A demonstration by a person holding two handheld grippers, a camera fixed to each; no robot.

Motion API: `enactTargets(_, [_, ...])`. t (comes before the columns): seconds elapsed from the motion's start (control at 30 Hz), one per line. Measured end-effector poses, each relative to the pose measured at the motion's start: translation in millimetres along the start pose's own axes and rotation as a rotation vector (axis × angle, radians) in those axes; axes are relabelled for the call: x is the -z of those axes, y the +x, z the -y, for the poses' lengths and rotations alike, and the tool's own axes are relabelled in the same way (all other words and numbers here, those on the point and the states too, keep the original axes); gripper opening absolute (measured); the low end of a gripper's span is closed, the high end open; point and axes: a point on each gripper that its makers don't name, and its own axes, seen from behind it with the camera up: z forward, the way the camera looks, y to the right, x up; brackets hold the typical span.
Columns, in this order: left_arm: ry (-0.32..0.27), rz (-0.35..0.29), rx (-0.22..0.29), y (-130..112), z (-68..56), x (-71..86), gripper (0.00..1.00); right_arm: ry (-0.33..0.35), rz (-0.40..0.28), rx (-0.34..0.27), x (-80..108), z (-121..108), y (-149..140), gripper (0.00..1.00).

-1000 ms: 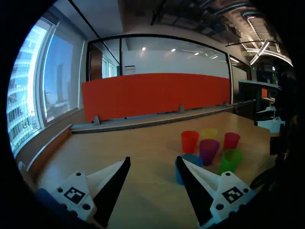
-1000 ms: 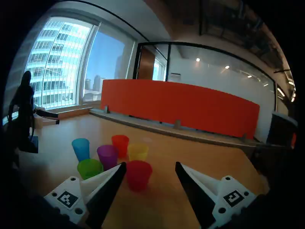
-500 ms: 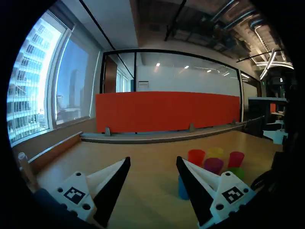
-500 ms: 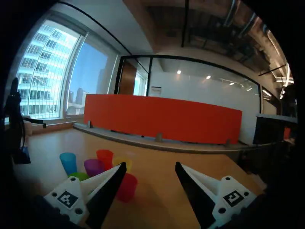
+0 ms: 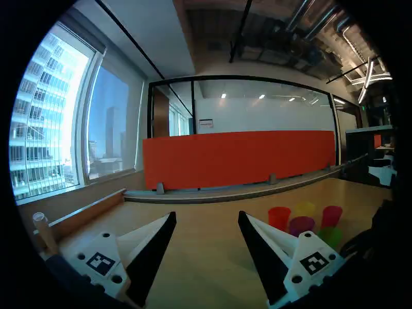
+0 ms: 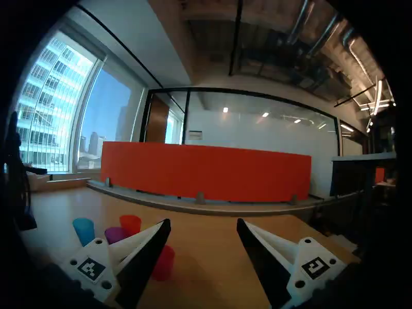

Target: Pour water

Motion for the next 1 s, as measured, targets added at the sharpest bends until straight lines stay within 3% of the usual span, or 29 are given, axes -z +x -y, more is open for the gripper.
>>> enactTargets(0.3, [0.022, -0.024, 0.001, -4.5, 2.3, -1.8, 0.89, -0.011, -0.014, -0.027, 2.7, -2.6, 8.1, 0.99])
enactTargets(0.63, [0.029, -0.011, 0.006, -30.3, 14.6, -4.5, 0.89, -0.030, 0.002, -0.015, 0.2, 1.3, -2.2, 0.99])
enactTargets(1.0, [0.019, -0.005, 0.009, -54.1, 19.3, -7.5, 0.89, -0.049, 0.024, -0.003, -5.6, 0.9, -7.6, 0.99])
